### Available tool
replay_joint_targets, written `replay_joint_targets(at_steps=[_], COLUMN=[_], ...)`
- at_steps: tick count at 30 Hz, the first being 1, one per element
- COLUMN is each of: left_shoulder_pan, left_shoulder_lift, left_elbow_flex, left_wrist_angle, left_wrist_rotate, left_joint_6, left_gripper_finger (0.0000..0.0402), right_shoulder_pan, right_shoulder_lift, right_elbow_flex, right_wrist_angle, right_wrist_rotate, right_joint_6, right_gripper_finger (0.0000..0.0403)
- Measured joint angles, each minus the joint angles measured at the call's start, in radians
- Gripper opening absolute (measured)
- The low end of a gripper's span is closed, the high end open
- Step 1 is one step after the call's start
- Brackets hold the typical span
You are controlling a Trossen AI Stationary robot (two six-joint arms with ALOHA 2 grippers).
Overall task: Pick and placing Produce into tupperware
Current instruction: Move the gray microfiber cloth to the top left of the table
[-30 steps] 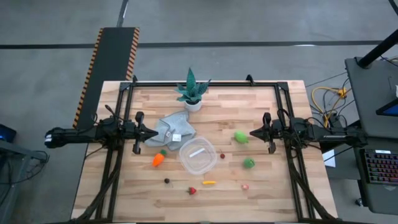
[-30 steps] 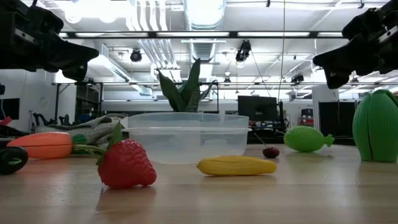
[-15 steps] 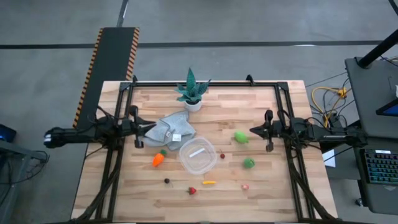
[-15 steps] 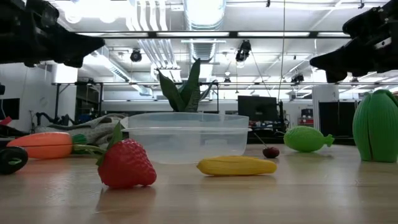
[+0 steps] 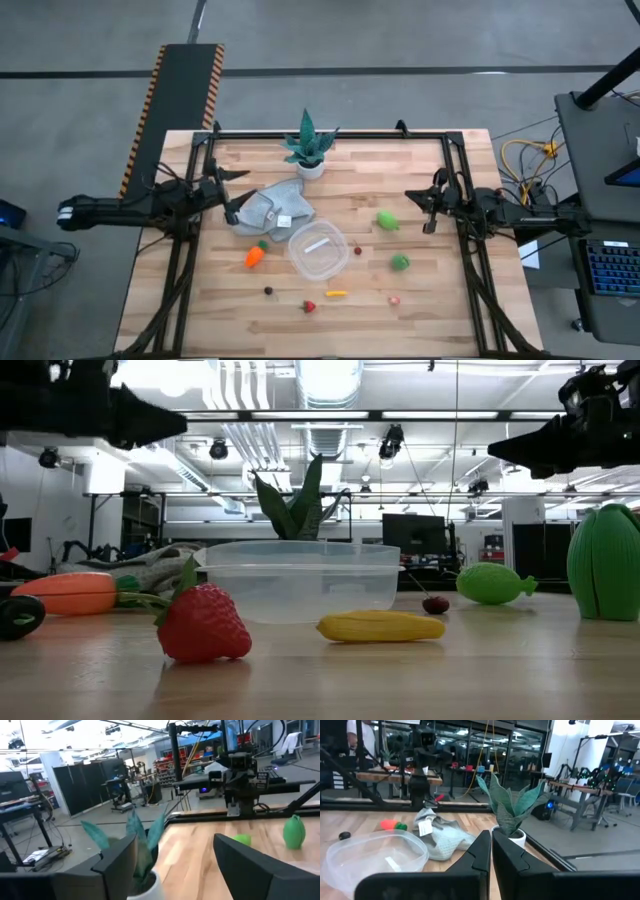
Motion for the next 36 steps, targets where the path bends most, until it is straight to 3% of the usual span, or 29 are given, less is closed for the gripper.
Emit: replay_joint_targets(at_steps=[3,7,9,11,17,25,31,36], left_shoulder_pan=[0.0,0.0,-0.001,0.0,0.0,-0.003,-0.003,-0.003], left_shoulder_lift=[0.054,0.119,0.153,0.193,0.349,0.545,0.623,0.669], left_elbow_flex=[0.077,0.181,0.209,0.226,0.241,0.277,0.37,0.4], left_wrist_angle=[0.0,0.003,-0.001,-0.057,-0.264,-0.4,-0.592,-0.658], left_wrist_rotate=[0.028,0.234,0.281,0.248,0.02,0.003,0.003,0.003], left_joint_6=[-0.113,-0.208,-0.209,-0.207,-0.209,-0.238,-0.3,-0.315], left_gripper_finger=[0.0248,0.0248,0.0248,0.0248,0.0248,0.0248,0.0248,0.0248], right_shoulder_pan=[0.0,0.0,0.0,0.0,0.0,0.0,0.0,0.0], right_shoulder_lift=[0.0,0.0,0.0,0.0,0.0,0.001,0.002,0.001], right_elbow_flex=[0.0,0.0,0.0,0.0,0.0,0.0,0.0,0.0], right_wrist_angle=[0.001,0.001,0.0,-0.001,-0.019,-0.093,-0.108,-0.108], right_wrist_rotate=[0.0,0.0,0.0,0.0,-0.001,-0.001,-0.002,-0.002], right_joint_6=[-0.025,-0.029,-0.029,-0.029,-0.014,0.008,0.016,0.016], right_gripper_finger=[0.0009,0.0009,0.0009,0.0009,0.0009,0.0009,0.0009,0.0009])
